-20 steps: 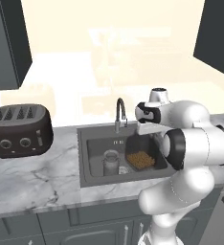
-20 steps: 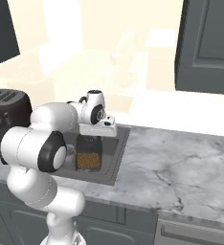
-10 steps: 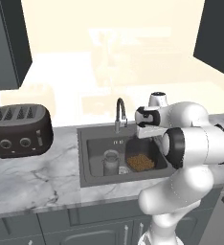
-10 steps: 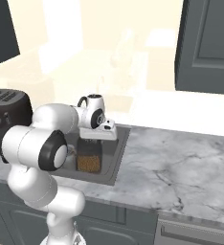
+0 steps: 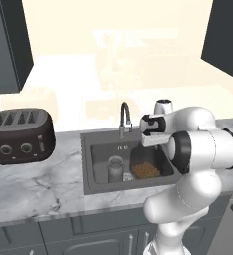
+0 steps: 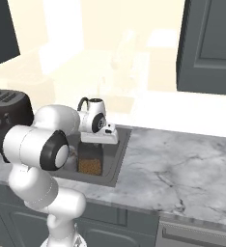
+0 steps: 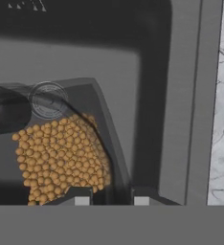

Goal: Pick the jar and bowl and place them in the sink. Then turn on the water.

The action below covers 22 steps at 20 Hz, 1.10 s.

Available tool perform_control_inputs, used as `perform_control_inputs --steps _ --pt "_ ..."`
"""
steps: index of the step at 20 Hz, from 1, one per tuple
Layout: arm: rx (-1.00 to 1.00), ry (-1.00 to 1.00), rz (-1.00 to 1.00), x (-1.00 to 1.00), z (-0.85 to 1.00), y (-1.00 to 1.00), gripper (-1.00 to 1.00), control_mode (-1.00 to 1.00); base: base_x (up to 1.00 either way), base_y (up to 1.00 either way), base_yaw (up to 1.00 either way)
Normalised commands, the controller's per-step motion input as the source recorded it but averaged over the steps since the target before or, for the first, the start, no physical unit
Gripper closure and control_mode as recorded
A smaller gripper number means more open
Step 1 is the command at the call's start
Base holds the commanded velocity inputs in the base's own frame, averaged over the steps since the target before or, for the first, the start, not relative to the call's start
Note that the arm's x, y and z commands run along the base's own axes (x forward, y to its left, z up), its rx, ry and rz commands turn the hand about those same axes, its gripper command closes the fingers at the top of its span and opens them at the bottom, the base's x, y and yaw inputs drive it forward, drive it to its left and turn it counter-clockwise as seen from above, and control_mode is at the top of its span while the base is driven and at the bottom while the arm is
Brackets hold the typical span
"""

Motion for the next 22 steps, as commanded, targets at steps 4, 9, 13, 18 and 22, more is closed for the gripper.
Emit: perform_control_inputs --steps 4,9,13,18,22 --pt "0.0 0.0 0.0 0.0 -0.14 0.0 1.0 -1.0 0.0 0.0 0.0" --pt "0.0 0.0 0.0 0.0 -0.16 0.03 1.0 -1.0 0.0 0.0 0.0" --pt "0.0 0.0 0.0 0.0 -0.19 0.08 1.0 -1.0 0.0 0.0 0.0" --pt "-0.01 0.0 0.0 0.0 -0.23 0.12 1.0 -1.0 0.0 0.0 0.0" --pt "0.0 0.0 0.0 0.0 -0.22 0.12 1.0 -1.0 0.0 0.0 0.0"
